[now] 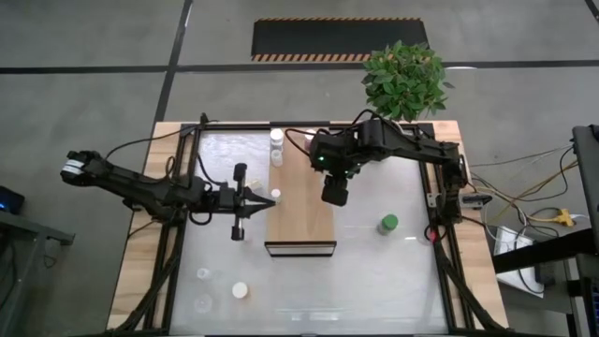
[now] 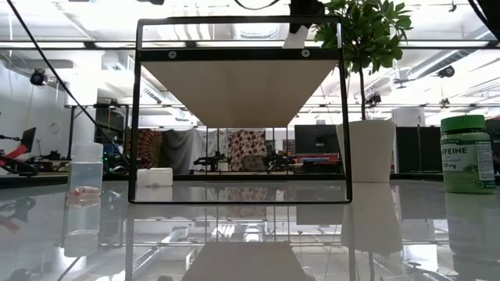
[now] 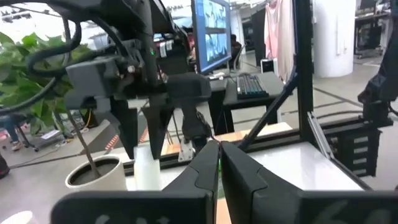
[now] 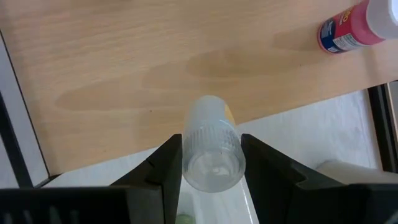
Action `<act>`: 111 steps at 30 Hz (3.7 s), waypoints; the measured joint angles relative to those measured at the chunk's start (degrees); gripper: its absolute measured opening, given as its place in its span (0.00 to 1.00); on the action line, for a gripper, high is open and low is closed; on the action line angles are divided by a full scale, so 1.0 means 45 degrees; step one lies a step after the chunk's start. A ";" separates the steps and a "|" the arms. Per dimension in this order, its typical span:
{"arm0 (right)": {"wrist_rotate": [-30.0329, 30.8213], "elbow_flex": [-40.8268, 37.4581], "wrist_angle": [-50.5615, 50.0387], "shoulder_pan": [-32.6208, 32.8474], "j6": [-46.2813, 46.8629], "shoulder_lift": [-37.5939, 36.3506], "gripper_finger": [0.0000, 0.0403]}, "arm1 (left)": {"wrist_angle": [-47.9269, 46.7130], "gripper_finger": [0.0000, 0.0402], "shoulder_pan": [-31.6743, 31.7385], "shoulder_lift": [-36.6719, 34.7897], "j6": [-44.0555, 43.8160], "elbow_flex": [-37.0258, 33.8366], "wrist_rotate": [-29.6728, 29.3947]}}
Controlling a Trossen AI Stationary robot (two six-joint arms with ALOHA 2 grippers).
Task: Pick and place medicine bottles onto shelf by color
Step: Put the yellow pill bottle on the shelf, then put the transparent pill bottle on the shelf
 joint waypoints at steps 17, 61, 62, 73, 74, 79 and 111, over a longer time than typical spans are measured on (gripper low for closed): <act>0.0010 -0.0340 0.1827 -0.0044 -0.0008 0.0232 0.34 | 0.0110 0.00 0.0000 -0.0902 -0.0082 -0.0646 -0.0602; -0.1554 -0.0267 0.2126 -0.0350 -0.1888 0.1298 0.43 | 0.0045 0.00 0.0005 -0.0866 -0.0010 -0.0639 -0.0588; -0.1550 -0.0267 0.2073 -0.0349 -0.1863 0.1129 0.43 | 0.0020 0.00 0.0005 -0.0866 -0.0010 -0.0639 -0.0588; 0.0291 -0.2841 0.3581 0.1939 -0.1546 -0.2430 0.38 | -0.0103 0.00 0.0010 -0.0771 -0.0121 -0.0639 -0.0590; 0.0446 -0.3506 0.4044 0.2276 -0.1445 -0.2891 0.38 | -0.0118 0.00 0.0010 -0.0751 -0.0121 -0.0639 -0.0588; 0.0457 -0.6888 0.7003 0.3763 -0.0906 -0.4912 0.37 | -0.0143 0.00 0.0010 -0.0682 -0.0131 -0.0639 -0.0628; 0.0481 -1.2376 1.0355 0.5076 -0.0843 -0.7698 0.37 | -1.1490 0.63 0.2903 0.1080 -0.5471 -0.0673 -0.3855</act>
